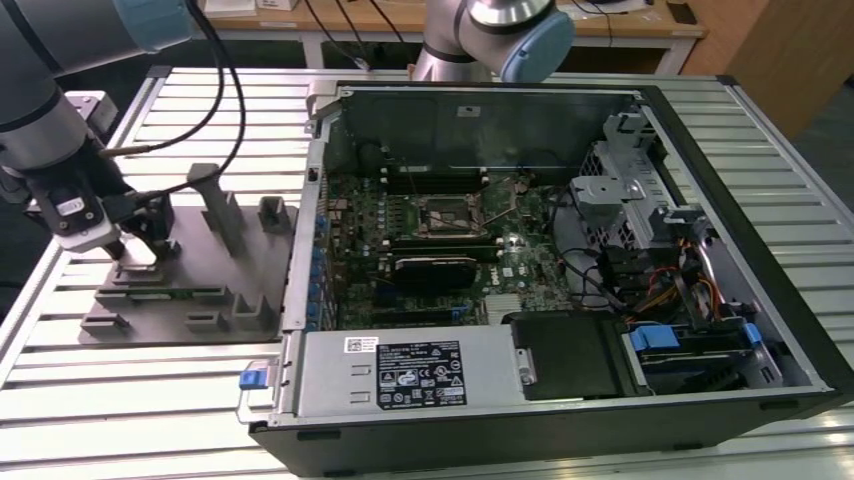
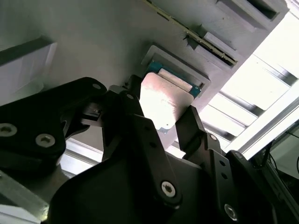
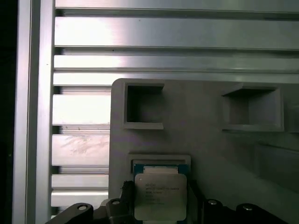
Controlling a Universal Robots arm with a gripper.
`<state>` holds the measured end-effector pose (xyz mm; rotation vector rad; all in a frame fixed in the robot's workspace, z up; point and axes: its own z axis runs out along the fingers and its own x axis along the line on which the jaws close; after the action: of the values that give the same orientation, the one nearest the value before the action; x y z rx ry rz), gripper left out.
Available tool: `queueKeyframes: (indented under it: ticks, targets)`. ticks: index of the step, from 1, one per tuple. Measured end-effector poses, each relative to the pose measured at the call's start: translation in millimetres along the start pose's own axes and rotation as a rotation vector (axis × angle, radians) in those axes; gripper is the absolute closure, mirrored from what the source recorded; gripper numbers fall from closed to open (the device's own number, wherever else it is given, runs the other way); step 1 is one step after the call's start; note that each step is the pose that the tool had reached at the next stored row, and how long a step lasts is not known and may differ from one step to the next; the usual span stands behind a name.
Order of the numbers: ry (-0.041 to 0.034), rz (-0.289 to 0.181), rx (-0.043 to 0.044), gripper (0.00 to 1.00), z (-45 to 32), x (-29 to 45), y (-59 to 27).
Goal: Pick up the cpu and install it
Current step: 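Pick up the cpu and move it towards the insertion slot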
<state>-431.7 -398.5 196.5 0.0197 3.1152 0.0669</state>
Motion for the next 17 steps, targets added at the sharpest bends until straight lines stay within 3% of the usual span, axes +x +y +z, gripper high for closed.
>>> queueKeyframes:
  ticks: [17]
  targets:
    - [-0.0001, 0.000, -0.0006, 0.46, -45.0, -1.2, 1.9]
